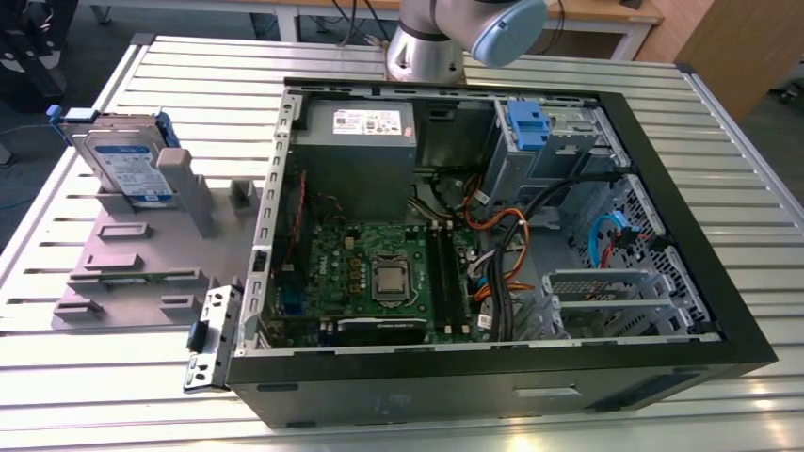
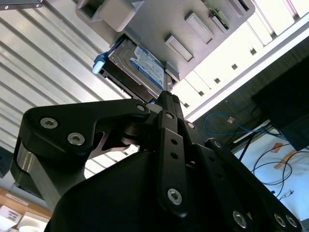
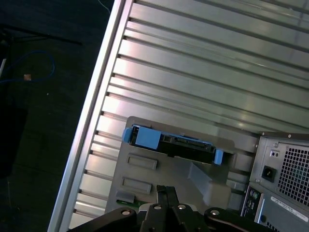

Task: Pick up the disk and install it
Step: 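Pick up the disk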

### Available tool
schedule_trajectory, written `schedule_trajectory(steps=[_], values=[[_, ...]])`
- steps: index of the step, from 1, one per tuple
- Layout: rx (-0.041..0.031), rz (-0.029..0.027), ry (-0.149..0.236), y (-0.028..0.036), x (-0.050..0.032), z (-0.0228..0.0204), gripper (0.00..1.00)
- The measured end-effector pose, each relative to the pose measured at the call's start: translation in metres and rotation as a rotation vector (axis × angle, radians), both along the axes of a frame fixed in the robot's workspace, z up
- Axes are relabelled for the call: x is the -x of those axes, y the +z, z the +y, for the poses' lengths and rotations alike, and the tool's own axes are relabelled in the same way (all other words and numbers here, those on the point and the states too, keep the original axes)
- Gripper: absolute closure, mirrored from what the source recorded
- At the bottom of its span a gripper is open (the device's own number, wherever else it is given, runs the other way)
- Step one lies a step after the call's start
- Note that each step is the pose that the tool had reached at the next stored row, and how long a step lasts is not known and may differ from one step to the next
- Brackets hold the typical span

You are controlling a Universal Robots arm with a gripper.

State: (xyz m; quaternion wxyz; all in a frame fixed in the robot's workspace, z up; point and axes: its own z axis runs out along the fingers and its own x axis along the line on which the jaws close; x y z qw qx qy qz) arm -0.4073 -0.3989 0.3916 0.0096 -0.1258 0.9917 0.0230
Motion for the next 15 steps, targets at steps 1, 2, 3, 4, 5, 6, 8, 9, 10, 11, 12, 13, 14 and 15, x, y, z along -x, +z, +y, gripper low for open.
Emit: schedule_trajectory(steps=[1, 2, 3, 4, 5, 6, 8, 9, 10, 11, 12, 13, 14, 15], values=[[0.0000, 0.0000, 0.001, 0.0000, 0.0000, 0.0000, 0.89], [0.0000, 0.0000, 0.001, 0.0000, 0.0000, 0.0000, 0.89], [0.0000, 0.0000, 0.002, 0.0000, 0.0000, 0.0000, 0.89], [0.0000, 0.0001, 0.002, 0.0000, 0.0000, 0.0000, 0.89], [0.0000, 0.0001, 0.003, 0.0000, 0.0000, 0.0000, 0.89], [0.0000, 0.0000, 0.003, 0.0000, 0.0000, 0.0000, 0.89], [0.0000, 0.0000, 0.004, 0.0000, 0.0000, 0.0000, 0.89], [0.0000, 0.0000, 0.005, 0.0000, 0.0000, 0.0000, 0.89], [0.0000, 0.0000, 0.005, 0.0000, 0.0000, 0.0000, 0.89], [0.0000, 0.0000, 0.006, 0.0000, 0.0000, 0.0000, 0.89], [0.0000, 0.0000, 0.006, 0.0000, 0.0000, 0.0000, 0.89], [0.0000, 0.0000, 0.007, 0.0000, 0.0000, 0.0000, 0.89], [0.0000, 0.0000, 0.007, 0.0000, 0.0000, 0.0000, 0.89], [0.0000, 0.0000, 0.008, 0.0000, 0.0000, 0.0000, 0.89]])
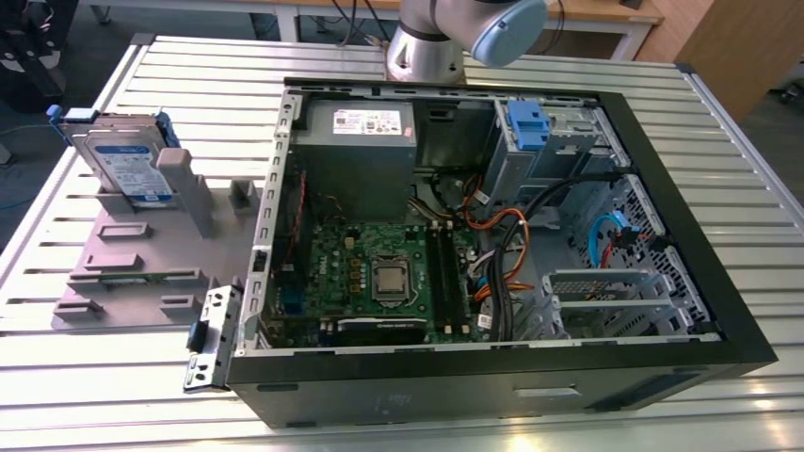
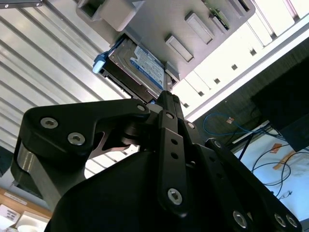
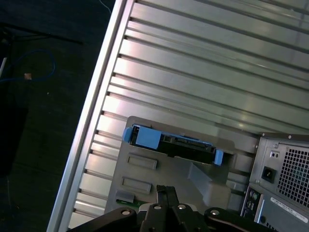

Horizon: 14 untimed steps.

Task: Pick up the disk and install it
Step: 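Pick up the disk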

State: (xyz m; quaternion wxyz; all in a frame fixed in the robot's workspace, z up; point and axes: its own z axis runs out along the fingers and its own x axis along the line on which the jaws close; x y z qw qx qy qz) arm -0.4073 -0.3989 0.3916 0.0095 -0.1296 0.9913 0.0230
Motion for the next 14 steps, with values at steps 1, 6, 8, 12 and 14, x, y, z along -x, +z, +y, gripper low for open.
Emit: schedule_trajectory(steps=[1, 6, 8, 12, 14], values=[[0.0000, 0.0000, 0.000, 0.0000, 0.0000, 0.0000, 0.89], [0.0000, 0.0000, 0.003, 0.0000, 0.0000, 0.0000, 0.89], [0.0000, 0.0000, 0.004, 0.0000, 0.0000, 0.0000, 0.89], [0.0000, 0.0000, 0.006, 0.0000, 0.0000, 0.0000, 0.89], [0.0000, 0.0001, 0.007, 0.0000, 0.0000, 0.0000, 0.89]])
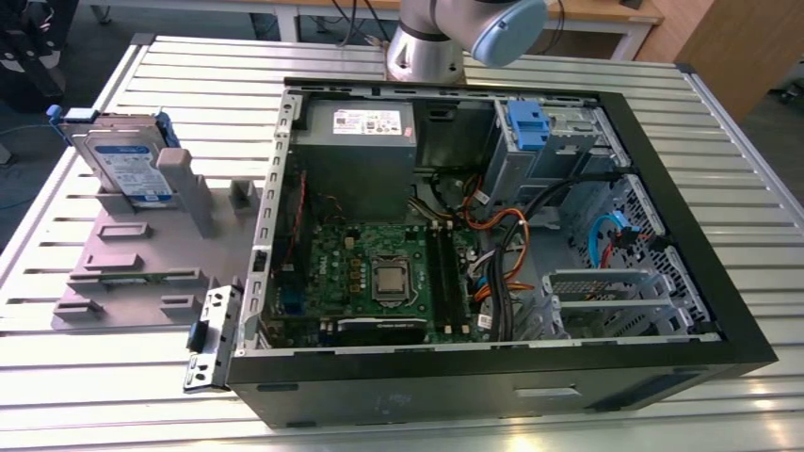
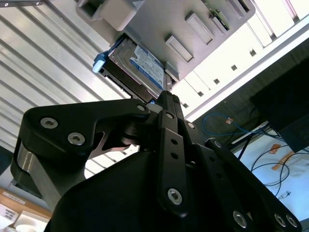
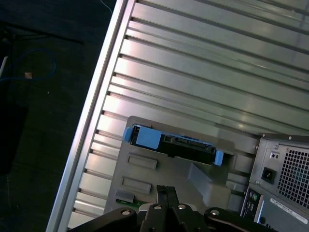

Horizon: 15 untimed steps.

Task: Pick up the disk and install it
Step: 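Pick up the disk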

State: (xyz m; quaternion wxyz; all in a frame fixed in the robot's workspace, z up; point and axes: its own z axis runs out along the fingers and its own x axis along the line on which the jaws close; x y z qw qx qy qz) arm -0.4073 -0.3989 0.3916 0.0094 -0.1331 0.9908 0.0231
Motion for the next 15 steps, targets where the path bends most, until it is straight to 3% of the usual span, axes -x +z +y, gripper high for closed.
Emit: schedule_trajectory(steps=[15], values=[[0.0000, 0.0000, 0.008, 0.0000, 0.0000, 0.0000, 0.89]])
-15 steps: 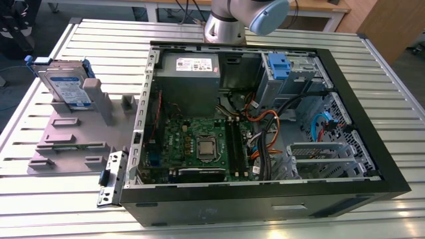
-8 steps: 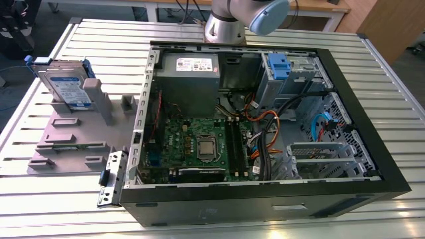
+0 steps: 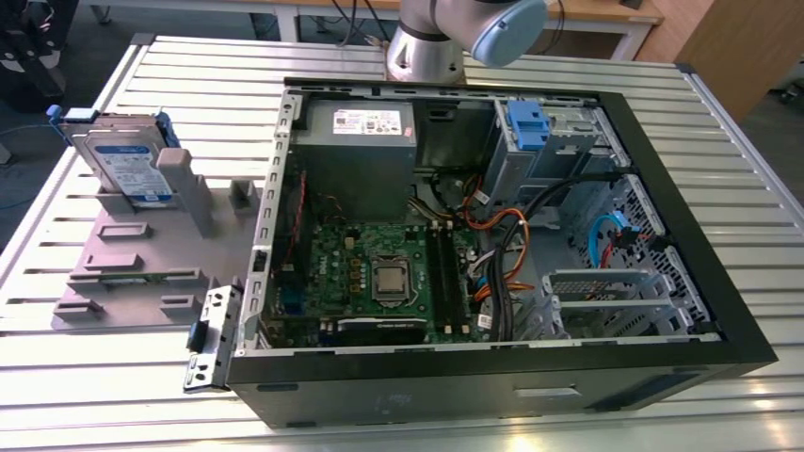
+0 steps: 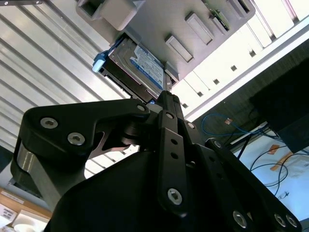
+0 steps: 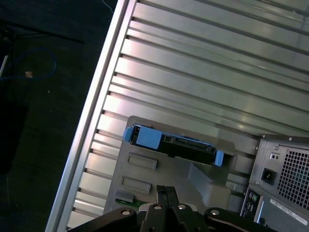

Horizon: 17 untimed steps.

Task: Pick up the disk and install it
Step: 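Pick up the disk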

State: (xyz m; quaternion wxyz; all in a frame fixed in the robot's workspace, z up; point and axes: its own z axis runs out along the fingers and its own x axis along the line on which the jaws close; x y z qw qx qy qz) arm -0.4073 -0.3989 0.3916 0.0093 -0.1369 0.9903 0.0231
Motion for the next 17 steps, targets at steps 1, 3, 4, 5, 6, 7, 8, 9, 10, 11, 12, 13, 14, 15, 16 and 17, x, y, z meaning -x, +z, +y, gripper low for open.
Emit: schedule_trajectory(steps=[1, 3, 4, 5, 6, 7, 8, 9, 10, 11, 12, 13, 14, 15, 16, 17], values=[[0.0000, 0.0000, 0.000, 0.0000, 0.0000, 0.0000, 0.89], [0.0000, 0.0000, 0.002, 0.0000, 0.0000, 0.0000, 0.89], [0.0000, -0.0001, 0.002, 0.0000, 0.0000, 0.0000, 0.89], [0.0000, 0.0000, 0.003, 0.0000, 0.0000, 0.0000, 0.89], [0.0000, -0.0001, 0.003, 0.0000, 0.0000, 0.0000, 0.89], [-0.0001, -0.0001, 0.003, 0.0000, 0.0000, 0.0000, 0.89], [-0.0001, 0.0000, 0.004, 0.0000, 0.0000, 0.0000, 0.89], [0.0000, 0.0000, 0.005, 0.0000, 0.0000, 0.0000, 0.89], [0.0000, 0.0000, 0.005, 0.0000, 0.0000, 0.0000, 0.89], [0.0000, 0.0000, 0.006, 0.0000, 0.0000, 0.0000, 0.89], [0.0000, 0.0000, 0.006, 0.0000, 0.0000, 0.0000, 0.89], [0.0000, 0.0000, 0.007, 0.0000, 0.0000, 0.0000, 0.89], [0.0000, 0.0000, 0.007, 0.0000, 0.0000, 0.0000, 0.89], [0.0000, 0.0000, 0.008, 0.0000, 0.0000, 0.0000, 0.89], [0.0000, 0.0000, 0.008, 0.0000, 0.0000, 0.0000, 0.89], [0.0000, 0.0000, 0.009, 0.0000, 0.0000, 0.0000, 0.89]])
